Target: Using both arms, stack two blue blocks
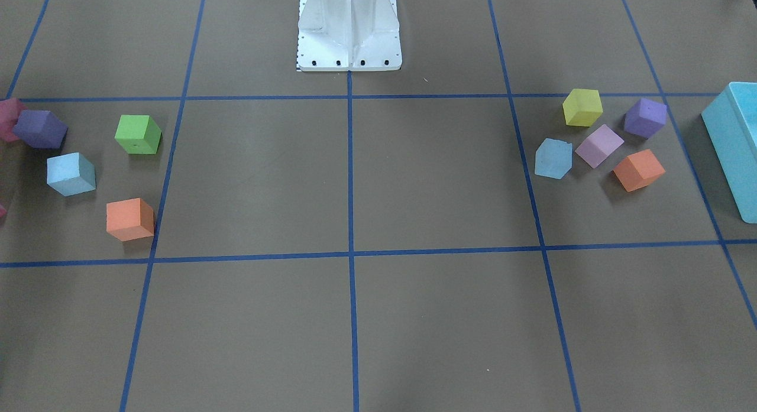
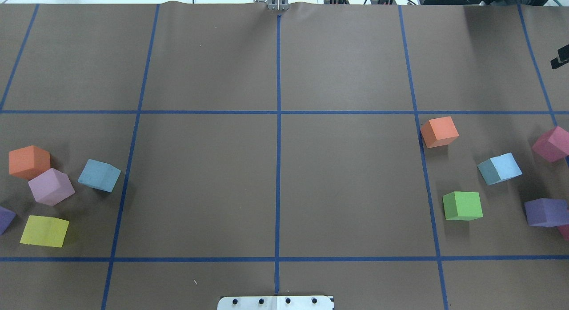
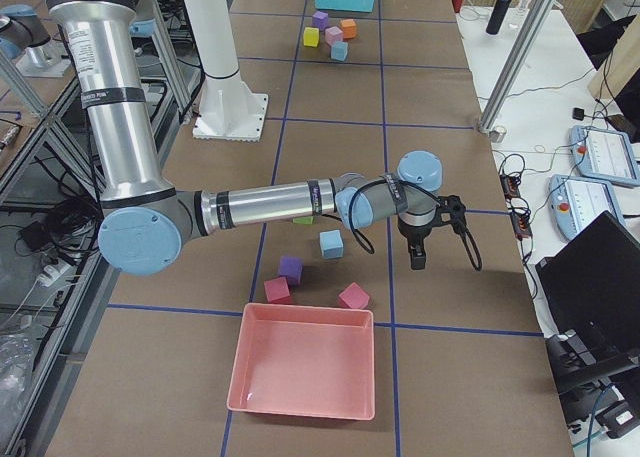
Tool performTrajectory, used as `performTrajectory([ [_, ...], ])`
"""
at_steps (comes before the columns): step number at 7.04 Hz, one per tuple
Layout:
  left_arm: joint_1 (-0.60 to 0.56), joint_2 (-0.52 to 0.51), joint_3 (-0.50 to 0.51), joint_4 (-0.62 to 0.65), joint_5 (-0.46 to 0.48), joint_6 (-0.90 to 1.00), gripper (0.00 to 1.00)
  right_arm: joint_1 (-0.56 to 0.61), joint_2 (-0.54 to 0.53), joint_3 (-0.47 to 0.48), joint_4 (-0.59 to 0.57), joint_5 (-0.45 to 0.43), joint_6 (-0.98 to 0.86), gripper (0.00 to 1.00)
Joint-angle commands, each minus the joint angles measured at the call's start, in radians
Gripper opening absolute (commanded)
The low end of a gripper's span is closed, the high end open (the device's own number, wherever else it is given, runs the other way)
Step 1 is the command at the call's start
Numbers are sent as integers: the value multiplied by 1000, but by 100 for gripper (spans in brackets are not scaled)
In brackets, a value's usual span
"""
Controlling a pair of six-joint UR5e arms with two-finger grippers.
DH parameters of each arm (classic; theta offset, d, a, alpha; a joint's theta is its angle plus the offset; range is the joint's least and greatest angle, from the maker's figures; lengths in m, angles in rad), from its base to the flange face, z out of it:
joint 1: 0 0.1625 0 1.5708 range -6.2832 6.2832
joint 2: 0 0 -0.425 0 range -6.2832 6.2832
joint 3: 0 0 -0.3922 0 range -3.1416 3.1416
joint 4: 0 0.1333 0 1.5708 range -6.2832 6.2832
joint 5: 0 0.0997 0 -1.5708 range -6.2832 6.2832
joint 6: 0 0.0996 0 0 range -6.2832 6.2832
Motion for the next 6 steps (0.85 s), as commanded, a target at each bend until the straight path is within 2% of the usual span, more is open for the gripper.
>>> performTrajectory([
  [1, 1, -1, -69, 0, 0, -125, 98, -52, 18, 5, -2, -1, 1, 100],
  [3, 25, 2, -123, -2, 0, -222, 98, -79, -9, 27, -3, 41, 18, 100],
  [4, 86, 19, -166, -24, 3, -313, 98, -139, -34, 84, 0, 35, 123, 100],
  [5, 145, 34, -189, -108, 9, -459, 98, -212, -78, 179, 0, 17, 248, 100],
  [6, 191, 56, -194, -171, 15, -515, 98, -252, -115, 241, 0, 0, 300, 100],
])
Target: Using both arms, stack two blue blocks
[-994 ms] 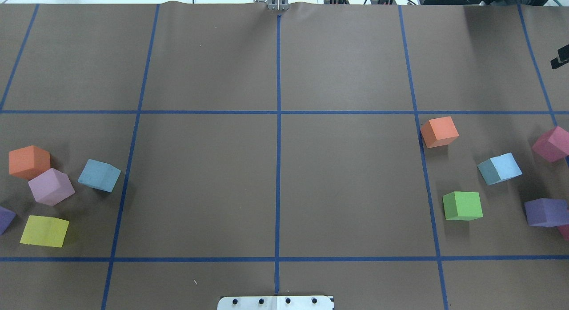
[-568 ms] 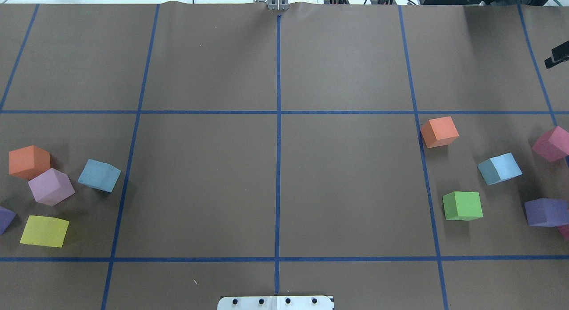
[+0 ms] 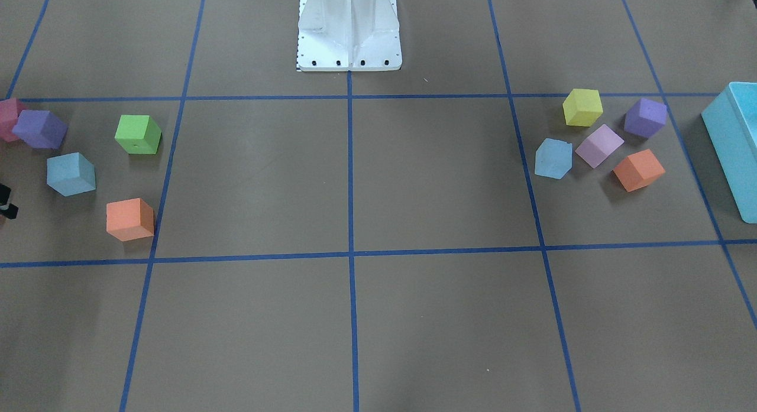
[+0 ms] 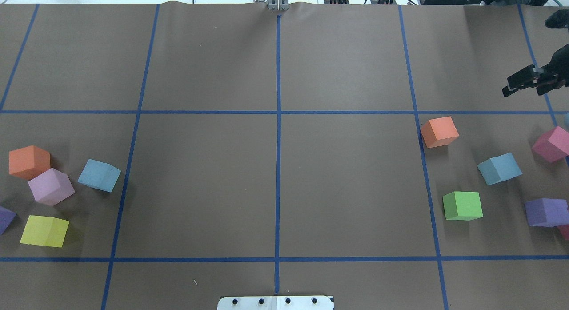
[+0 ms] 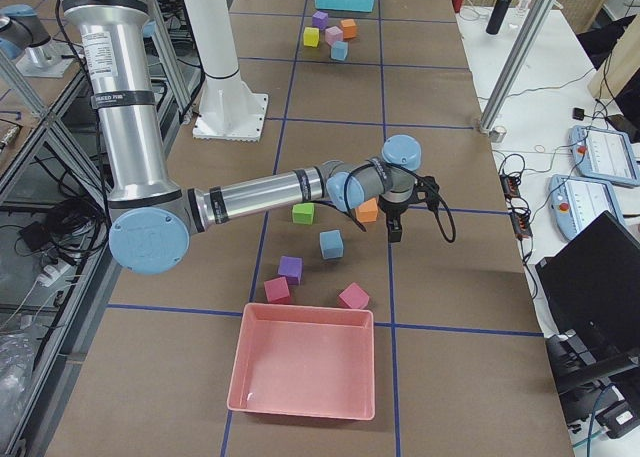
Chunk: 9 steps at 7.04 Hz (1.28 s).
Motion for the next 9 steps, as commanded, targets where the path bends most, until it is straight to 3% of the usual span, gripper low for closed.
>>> performTrajectory([
  [1, 91, 26, -24, -98, 8, -139, 98, -89, -97, 130, 3, -23, 101, 100],
  [3, 158, 77, -32, -201, 42, -208, 98, -153, -199, 144, 136, -50, 136, 100],
  [5, 188, 106, -32, -243, 44, -228, 98, -193, -204, 97, 163, -125, 115, 100],
  [6, 189, 115, -33, -256, 42, -235, 98, -195, -190, 51, 177, -138, 33, 100],
  [9, 199, 124, -36, -269, 44, -238, 98, -213, -193, 43, 181, -143, -11, 100],
])
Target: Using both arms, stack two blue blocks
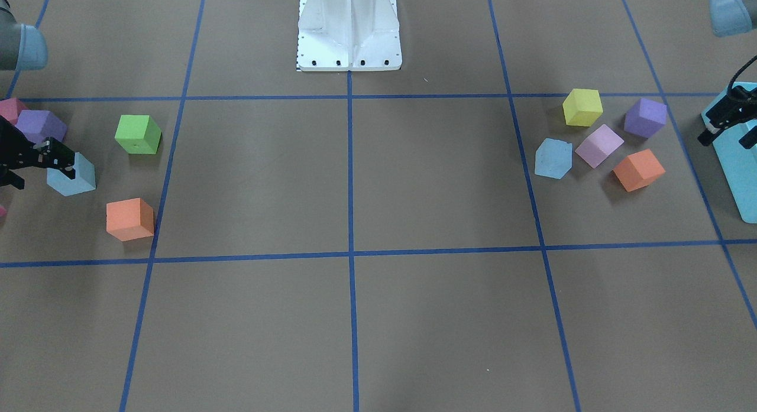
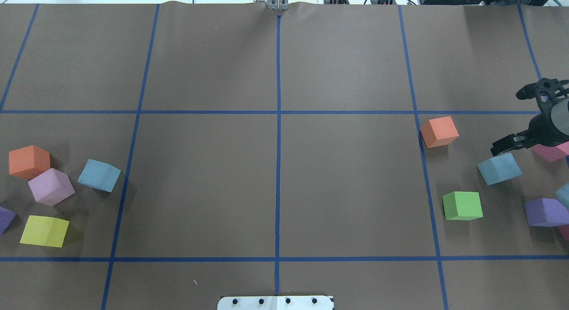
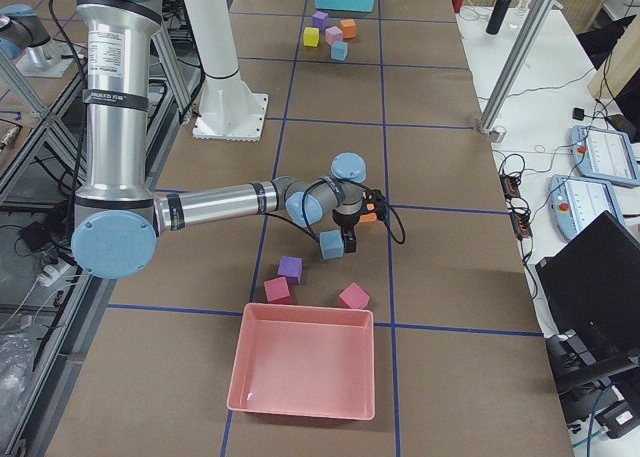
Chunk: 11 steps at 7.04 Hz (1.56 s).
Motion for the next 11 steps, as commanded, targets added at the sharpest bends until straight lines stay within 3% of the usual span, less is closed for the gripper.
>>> performTrajectory([
  [1, 7, 2, -5, -2, 0, -6, 98, -33, -1, 0, 4, -1, -5, 100],
  [6, 18, 2, -9, -8, 10, -29, 98, -94, -9, 4, 4, -6, -7, 100],
  [11, 20, 2, -8, -8, 16, -27, 98, -79, -22, 18, 3, 7, -54, 100],
])
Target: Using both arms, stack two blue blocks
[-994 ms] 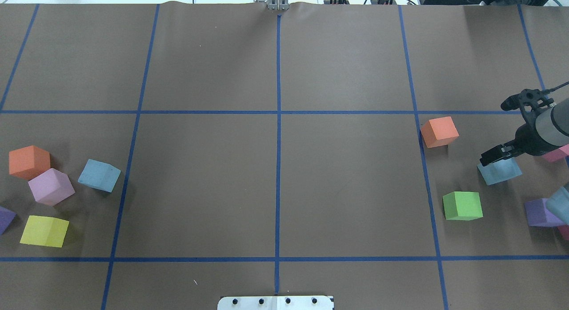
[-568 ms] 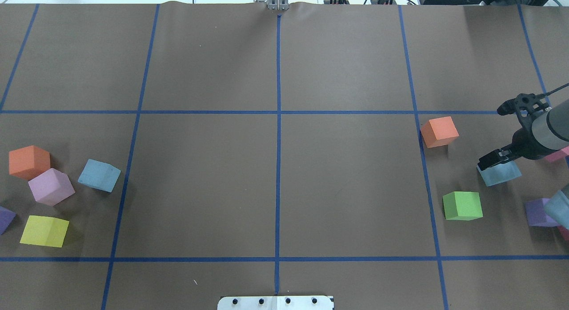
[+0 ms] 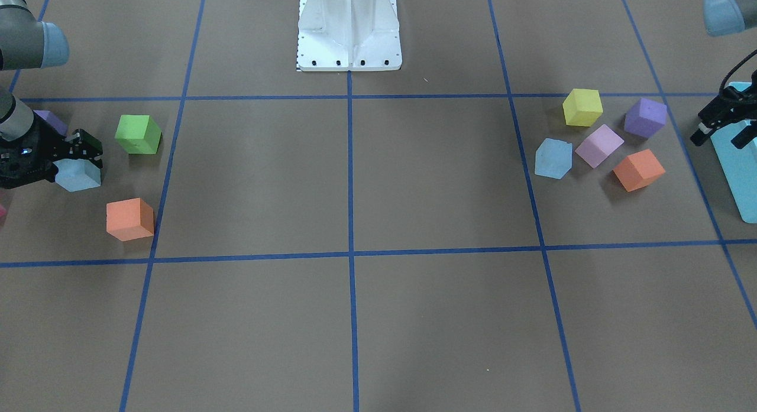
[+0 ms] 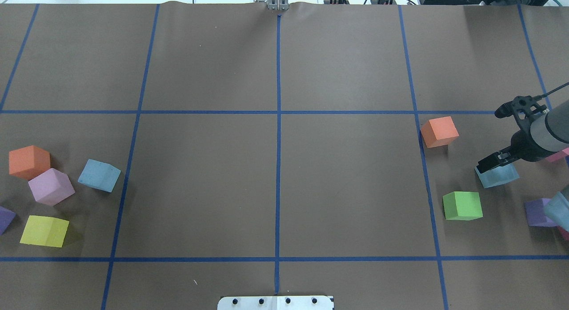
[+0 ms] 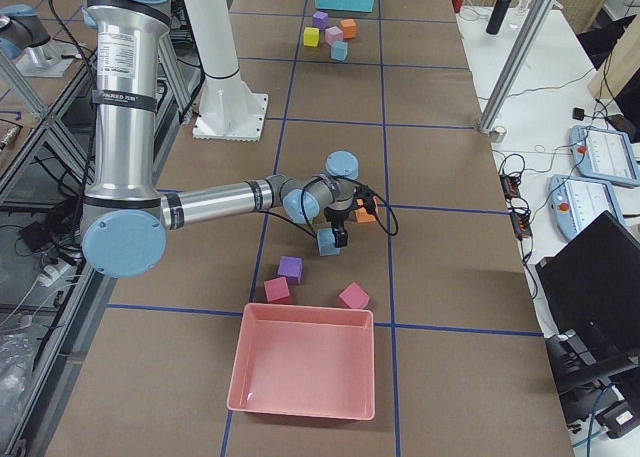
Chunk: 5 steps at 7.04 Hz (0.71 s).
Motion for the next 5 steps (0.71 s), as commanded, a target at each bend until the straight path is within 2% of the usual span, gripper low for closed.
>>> performTrajectory([
  [1, 0, 0, 3, 0, 6, 0, 98, 4, -37, 7, 1, -5, -47, 100],
  [5, 0, 0, 2, 0, 6, 0, 98, -2, -41, 2, 1, -10, -46, 100],
])
